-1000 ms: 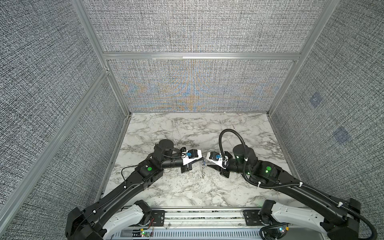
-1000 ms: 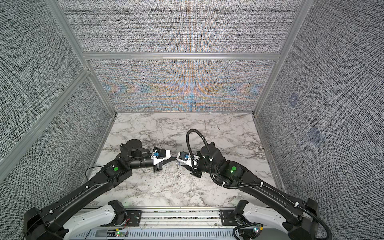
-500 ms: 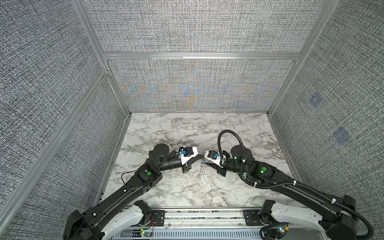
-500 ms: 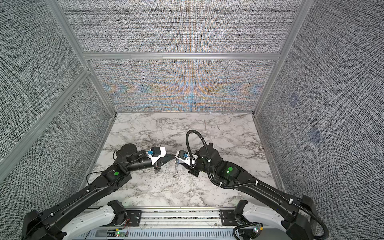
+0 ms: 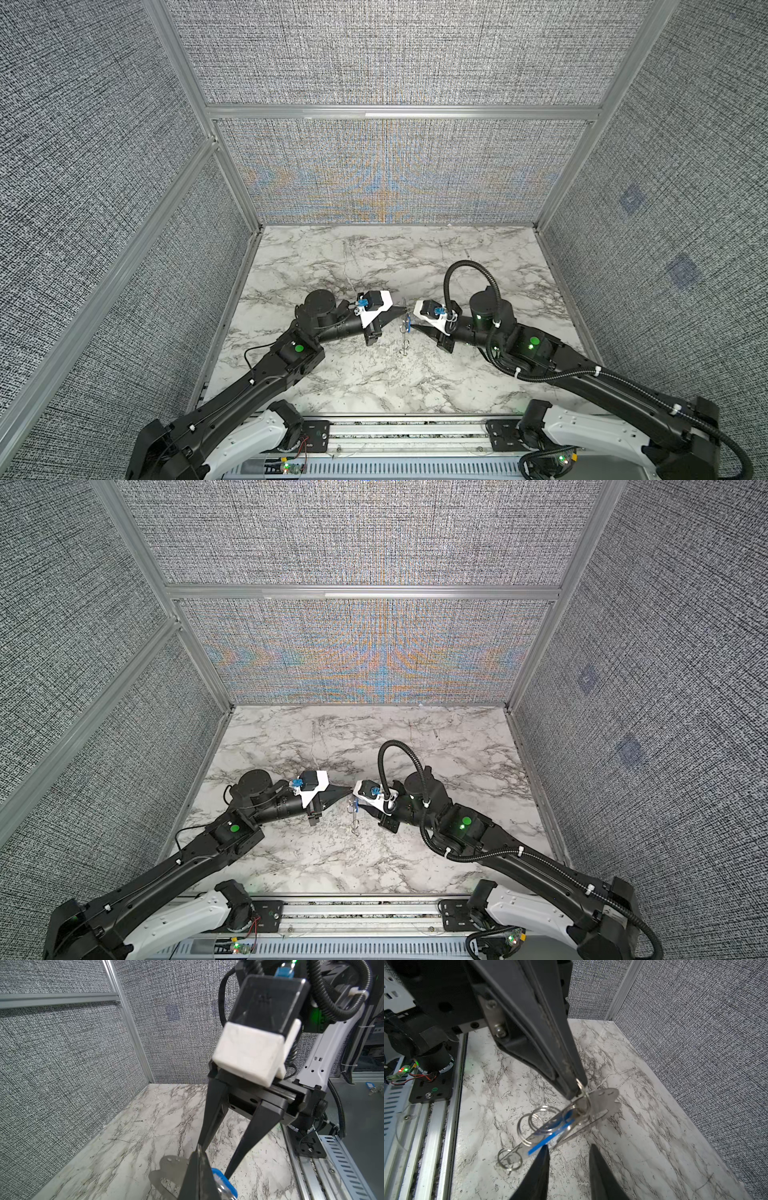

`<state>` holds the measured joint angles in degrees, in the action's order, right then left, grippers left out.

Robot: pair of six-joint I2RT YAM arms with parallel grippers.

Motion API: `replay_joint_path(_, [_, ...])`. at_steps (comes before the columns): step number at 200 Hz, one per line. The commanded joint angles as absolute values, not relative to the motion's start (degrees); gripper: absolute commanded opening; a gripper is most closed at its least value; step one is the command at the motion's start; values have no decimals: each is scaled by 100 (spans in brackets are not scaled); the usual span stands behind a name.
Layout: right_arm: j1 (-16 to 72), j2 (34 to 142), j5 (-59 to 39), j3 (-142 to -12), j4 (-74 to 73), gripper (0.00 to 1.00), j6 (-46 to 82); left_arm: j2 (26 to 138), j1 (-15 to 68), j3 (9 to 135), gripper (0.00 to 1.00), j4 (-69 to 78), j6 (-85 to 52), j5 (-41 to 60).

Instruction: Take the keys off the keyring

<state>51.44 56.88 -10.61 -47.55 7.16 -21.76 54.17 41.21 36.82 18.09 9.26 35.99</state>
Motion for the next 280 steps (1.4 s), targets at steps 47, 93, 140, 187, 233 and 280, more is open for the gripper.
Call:
replay_joint_path(47, [5124, 5571, -1275, -5031, 801, 27, -2461, 5420, 4063, 3282, 0, 3328, 211, 3639])
replay_joint_path(93, [5116, 5836, -1319, -5125, 1024, 28, -2500, 5442, 4034, 3149, 0, 3827, 5, 3632])
replay_joint_path(140, [5115, 6096, -1249, -5202, 898, 28, -2595, 5457, 4017, 3031, 0, 4271, -235, 3594])
replay_joint_path(187, [5114, 6112, -1217, -5256, 607, 26, -2715, 5462, 4016, 2962, 0, 4421, -326, 3553])
replay_joint_path(233, [5122, 6018, -1551, -5186, 378, 30, -2716, 5548, 4008, 2979, 0, 4437, -316, 3615])
replay_joint_path(280, [5119, 6165, -1517, -5256, 495, 23, -2842, 5556, 4000, 2988, 0, 4438, -342, 3718])
